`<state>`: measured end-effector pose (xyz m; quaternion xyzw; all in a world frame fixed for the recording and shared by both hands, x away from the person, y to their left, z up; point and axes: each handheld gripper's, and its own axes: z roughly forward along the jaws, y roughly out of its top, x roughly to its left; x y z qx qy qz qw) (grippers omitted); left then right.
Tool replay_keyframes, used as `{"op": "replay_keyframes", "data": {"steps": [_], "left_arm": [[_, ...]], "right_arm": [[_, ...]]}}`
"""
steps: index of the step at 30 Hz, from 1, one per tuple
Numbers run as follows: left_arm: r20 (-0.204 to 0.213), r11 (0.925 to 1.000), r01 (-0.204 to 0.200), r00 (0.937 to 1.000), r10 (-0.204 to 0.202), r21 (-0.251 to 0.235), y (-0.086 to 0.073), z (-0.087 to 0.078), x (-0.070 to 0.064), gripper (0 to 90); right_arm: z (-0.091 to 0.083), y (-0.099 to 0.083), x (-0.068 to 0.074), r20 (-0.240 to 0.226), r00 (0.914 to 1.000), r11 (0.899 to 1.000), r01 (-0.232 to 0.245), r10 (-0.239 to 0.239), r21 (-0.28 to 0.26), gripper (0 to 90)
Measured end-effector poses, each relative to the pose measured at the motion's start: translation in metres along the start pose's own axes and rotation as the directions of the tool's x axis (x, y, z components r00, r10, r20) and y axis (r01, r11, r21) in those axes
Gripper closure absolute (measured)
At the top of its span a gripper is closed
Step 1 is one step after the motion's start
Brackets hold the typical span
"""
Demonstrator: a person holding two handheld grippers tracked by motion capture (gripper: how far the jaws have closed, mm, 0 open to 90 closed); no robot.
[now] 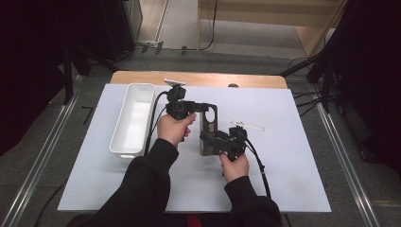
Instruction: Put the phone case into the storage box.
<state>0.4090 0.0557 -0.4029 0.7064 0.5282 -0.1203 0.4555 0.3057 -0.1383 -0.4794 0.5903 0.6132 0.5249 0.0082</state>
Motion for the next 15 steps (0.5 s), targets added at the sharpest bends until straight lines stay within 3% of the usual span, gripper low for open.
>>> {"op": "replay_keyframes", "data": {"steps": [8, 11, 15], "left_arm": [[-0.005, 0.9999, -0.012, 0.9999, 0.012, 0.007, -0.0009, 0.0011, -0.0012, 80.0], [-0.004, 0.9998, -0.018, 0.9998, 0.018, 0.008, -0.0008, 0.0003, -0.0016, 79.9], [-0.006, 0.9995, -0.031, 0.9995, 0.031, 0.007, -0.0003, -0.0014, -0.0021, 80.0]], "right_arm": [[0.002, 0.0013, -0.0015, -0.011, 0.9999, 0.999, -0.006, 0.006, 0.035, 9.6], [0.0031, 0.0014, -0.0022, -0.017, 0.9998, 0.999, 0.004, -0.003, 0.053, 0.0], [0.0033, 0.0013, -0.0029, -0.038, 0.9991, 0.997, 0.02, -0.016, 0.079, 0.0]]}}
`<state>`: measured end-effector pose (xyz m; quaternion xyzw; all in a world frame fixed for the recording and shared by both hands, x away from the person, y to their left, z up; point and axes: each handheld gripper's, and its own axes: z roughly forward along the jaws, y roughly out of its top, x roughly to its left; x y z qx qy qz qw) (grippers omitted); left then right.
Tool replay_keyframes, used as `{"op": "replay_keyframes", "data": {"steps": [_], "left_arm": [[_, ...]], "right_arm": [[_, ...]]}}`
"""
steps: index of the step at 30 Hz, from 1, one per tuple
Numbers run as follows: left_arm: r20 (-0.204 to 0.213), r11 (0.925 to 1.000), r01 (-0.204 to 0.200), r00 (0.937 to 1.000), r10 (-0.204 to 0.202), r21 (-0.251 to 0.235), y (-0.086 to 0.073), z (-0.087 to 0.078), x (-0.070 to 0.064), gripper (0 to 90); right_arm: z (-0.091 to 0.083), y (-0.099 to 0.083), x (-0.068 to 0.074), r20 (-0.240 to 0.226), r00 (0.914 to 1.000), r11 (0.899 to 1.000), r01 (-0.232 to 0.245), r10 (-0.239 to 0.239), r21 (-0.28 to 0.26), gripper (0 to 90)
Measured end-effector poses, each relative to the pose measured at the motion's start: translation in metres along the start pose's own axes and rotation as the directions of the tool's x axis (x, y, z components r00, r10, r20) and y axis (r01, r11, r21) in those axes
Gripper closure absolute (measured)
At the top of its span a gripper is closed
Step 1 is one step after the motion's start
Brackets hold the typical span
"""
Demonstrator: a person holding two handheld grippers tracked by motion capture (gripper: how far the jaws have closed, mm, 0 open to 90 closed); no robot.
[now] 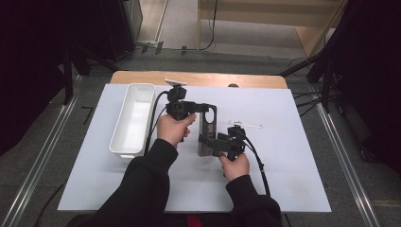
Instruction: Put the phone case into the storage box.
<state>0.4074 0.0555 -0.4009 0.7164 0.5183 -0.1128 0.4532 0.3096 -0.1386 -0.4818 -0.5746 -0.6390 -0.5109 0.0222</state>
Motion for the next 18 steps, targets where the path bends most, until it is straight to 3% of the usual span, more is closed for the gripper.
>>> {"op": "replay_keyframes", "data": {"steps": [11, 18], "left_arm": [[-0.007, 0.9982, -0.059, 0.9983, 0.059, 0.012, 0.001, -0.003, -0.002, 79.9], [0.008, 0.9972, -0.07, 0.9975, 0.07, 0.026, 0.003, -0.006, 0.001, 79.8]], "right_arm": [[-0.006, 0.007, 0.003, 0.005, 0.9977, 0.994, 0.068, -0.068, 0.083, 0.0], [-0.012, 0.01, 0.006, -0.085, 0.9917, 0.987, 0.106, -0.096, 0.121, 0.0]]}}
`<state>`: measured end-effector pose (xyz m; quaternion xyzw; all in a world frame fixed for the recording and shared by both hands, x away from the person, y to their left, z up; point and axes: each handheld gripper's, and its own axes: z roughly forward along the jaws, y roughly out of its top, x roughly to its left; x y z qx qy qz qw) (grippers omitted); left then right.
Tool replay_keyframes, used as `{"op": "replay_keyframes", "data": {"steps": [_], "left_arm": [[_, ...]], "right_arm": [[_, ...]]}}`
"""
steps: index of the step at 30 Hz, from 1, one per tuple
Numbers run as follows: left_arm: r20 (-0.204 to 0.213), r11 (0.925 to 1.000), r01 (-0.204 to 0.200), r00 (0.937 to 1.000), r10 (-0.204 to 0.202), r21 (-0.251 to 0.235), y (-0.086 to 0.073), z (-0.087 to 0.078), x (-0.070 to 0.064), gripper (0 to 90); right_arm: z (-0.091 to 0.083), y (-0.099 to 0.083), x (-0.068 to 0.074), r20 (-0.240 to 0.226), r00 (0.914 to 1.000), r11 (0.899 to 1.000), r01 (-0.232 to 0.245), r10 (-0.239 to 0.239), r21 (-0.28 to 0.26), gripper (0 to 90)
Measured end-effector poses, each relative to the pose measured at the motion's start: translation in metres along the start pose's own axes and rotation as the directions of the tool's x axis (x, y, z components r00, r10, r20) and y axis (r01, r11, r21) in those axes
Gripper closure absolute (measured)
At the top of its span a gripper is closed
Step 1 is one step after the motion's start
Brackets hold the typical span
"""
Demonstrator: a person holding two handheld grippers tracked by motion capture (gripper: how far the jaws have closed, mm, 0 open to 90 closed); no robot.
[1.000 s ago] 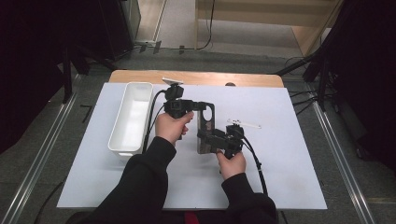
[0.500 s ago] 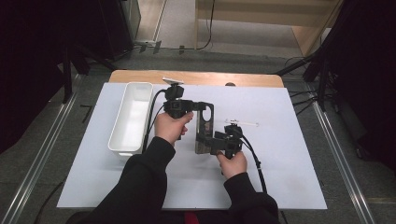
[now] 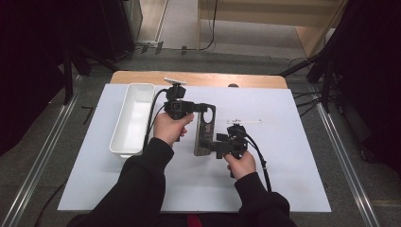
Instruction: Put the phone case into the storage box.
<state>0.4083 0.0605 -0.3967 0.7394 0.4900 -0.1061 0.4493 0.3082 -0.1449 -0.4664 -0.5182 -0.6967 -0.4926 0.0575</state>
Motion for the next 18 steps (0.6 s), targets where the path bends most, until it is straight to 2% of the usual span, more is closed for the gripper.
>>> {"op": "replay_keyframes", "data": {"steps": [6, 10, 18], "left_arm": [[0.008, 0.9999, -0.01, 0.9999, 0.01, 0.008, 0.0, -0.004, 0.001, 79.7], [0.02, 0.9996, -0.025, 0.9995, 0.024, 0.016, 0.001, -0.006, 0.001, 79.7], [0.016, 0.999, -0.042, 0.999, 0.042, 0.015, 0.0, -0.012, 0.003, 79.7]], "right_arm": [[-0.006, 0.0, 0.0, 0.024, 0.9991, 0.999, 0.035, -0.036, 0.03, 0.0], [-0.012, -0.003, -0.001, 0.011, 0.9979, 0.997, 0.063, -0.064, 0.042, 0.0], [-0.016, -0.004, -0.008, 0.03, 0.9977, 0.997, 0.058, -0.06, 0.057, 0.0]]}}
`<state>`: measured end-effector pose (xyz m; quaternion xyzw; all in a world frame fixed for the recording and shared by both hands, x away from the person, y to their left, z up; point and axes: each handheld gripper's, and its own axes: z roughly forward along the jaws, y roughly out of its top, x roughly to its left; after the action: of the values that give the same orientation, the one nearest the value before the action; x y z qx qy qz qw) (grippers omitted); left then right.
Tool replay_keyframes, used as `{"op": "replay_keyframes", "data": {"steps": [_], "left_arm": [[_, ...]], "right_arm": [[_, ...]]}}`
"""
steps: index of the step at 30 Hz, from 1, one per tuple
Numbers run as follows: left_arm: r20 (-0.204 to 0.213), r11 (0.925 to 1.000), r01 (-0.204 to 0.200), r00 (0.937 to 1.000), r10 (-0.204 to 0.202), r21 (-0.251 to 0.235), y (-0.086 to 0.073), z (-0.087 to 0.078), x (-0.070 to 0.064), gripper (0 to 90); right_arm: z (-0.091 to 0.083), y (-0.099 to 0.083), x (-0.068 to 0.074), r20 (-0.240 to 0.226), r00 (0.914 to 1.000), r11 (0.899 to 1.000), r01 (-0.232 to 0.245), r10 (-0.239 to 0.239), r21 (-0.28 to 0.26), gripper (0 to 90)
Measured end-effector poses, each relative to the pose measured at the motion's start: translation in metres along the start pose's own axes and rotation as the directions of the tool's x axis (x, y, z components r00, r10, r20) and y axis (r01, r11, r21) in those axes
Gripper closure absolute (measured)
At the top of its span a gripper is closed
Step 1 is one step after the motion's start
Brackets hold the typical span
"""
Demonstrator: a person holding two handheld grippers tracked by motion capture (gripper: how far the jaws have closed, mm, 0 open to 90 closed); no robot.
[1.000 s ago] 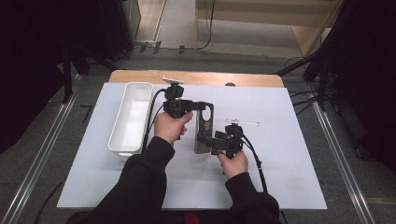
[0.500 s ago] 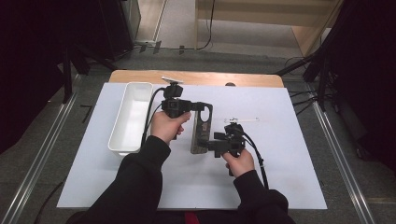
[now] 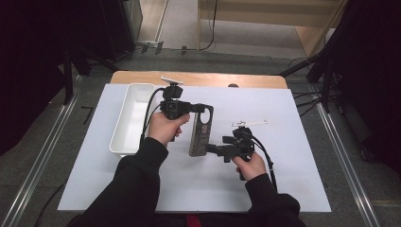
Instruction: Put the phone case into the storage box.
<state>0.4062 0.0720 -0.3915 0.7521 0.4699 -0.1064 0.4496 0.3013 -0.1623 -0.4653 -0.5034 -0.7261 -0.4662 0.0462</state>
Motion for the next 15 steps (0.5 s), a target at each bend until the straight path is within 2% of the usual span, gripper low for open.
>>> {"op": "replay_keyframes", "data": {"steps": [5, 15], "left_arm": [[0.005, 1.0, -0.009, 1.0, 0.009, -0.003, -0.001, -0.0044, 0.0008, 79.8], [0.022, 0.9994, -0.034, 0.9992, 0.034, 0.003, -0.0043, -0.0092, -0.0008, 79.8]], "right_arm": [[0.0004, 0.0003, -0.0011, 0.018, 0.9998, 1.0, 0.004, -0.004, 0.01, 0.0], [-0.0008, 0.0018, -0.0052, -0.01, 0.9994, 0.999, 0.034, -0.034, 0.011, 0.0]]}}
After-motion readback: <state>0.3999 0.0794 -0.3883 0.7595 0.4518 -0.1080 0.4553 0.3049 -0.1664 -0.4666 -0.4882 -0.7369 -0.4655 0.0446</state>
